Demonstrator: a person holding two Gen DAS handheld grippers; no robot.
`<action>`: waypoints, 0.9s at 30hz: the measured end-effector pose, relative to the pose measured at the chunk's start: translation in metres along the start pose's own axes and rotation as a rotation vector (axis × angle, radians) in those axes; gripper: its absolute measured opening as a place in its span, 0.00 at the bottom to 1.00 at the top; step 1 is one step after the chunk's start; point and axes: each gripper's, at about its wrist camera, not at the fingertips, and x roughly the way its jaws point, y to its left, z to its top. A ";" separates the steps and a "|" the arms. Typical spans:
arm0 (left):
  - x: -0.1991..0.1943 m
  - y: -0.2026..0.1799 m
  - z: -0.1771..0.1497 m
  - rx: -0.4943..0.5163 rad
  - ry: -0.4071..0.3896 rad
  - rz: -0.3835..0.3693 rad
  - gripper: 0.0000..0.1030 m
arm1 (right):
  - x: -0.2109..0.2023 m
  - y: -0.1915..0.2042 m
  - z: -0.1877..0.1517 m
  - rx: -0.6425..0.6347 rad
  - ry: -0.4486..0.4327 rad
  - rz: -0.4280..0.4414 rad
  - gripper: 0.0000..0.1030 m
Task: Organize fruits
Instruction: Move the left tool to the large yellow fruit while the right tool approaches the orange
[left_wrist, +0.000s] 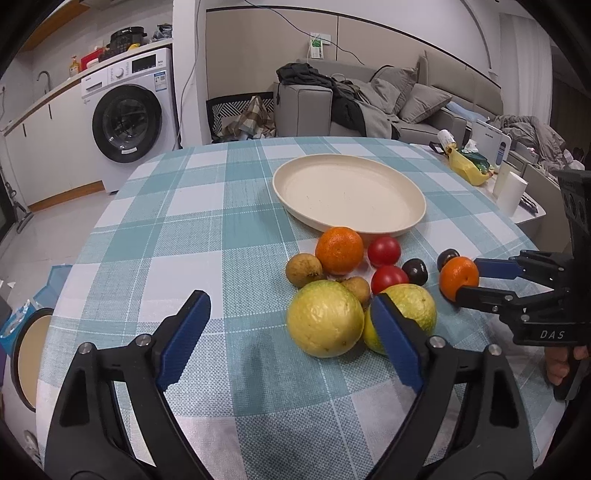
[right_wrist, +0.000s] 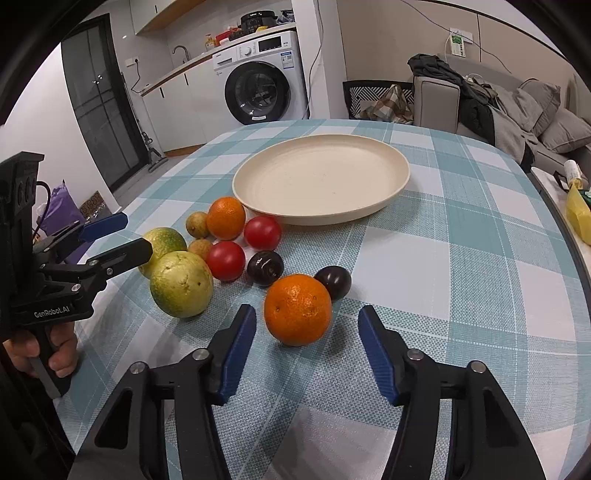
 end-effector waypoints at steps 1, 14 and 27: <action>0.002 0.000 0.000 0.000 0.005 -0.002 0.85 | 0.002 0.001 0.000 -0.002 0.006 0.000 0.56; 0.020 -0.005 0.000 0.015 0.087 -0.081 0.51 | 0.009 0.003 0.002 0.010 0.031 0.016 0.49; 0.016 -0.005 -0.001 0.002 0.079 -0.128 0.44 | 0.010 0.001 0.002 0.038 0.029 0.035 0.38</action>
